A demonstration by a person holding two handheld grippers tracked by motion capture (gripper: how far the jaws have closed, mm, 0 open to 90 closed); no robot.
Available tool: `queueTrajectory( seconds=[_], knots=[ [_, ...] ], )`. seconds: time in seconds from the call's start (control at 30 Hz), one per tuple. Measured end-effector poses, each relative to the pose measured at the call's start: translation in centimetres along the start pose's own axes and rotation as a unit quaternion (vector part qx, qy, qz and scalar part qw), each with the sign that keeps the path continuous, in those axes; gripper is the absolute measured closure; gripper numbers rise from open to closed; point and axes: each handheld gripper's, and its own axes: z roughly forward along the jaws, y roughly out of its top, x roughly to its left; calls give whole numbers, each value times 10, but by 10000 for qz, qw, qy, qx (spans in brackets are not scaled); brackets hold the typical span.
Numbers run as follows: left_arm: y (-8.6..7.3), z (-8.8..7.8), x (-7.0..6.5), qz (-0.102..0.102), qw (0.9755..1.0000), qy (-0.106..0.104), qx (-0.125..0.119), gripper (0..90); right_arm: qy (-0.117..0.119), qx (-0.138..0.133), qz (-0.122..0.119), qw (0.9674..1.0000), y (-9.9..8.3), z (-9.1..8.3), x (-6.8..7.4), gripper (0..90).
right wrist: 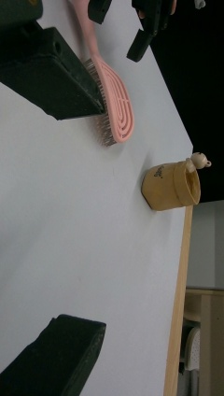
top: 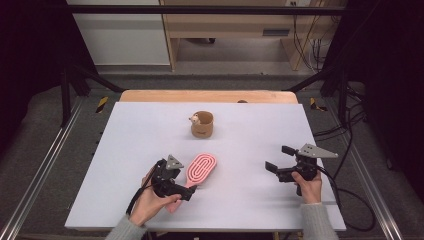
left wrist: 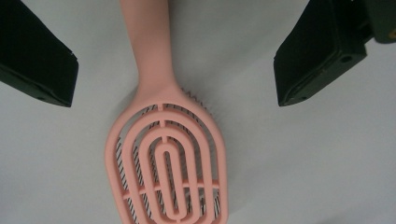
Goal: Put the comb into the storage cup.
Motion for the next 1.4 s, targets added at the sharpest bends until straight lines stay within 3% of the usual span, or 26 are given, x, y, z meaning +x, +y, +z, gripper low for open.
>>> queueTrajectory(
  seconds=[0.37, 1.4],
  knots=[
    [-4, 7, -3, -19, 9997, 49, 232, 35, 0, -10, -2, 10000, 0, 0, 0, 7],
    [-6, 12, -11, 117, 9988, 52, 474, 443, 0, -5, 0, 10000, 0, 0, 0, 6]
  ],
)
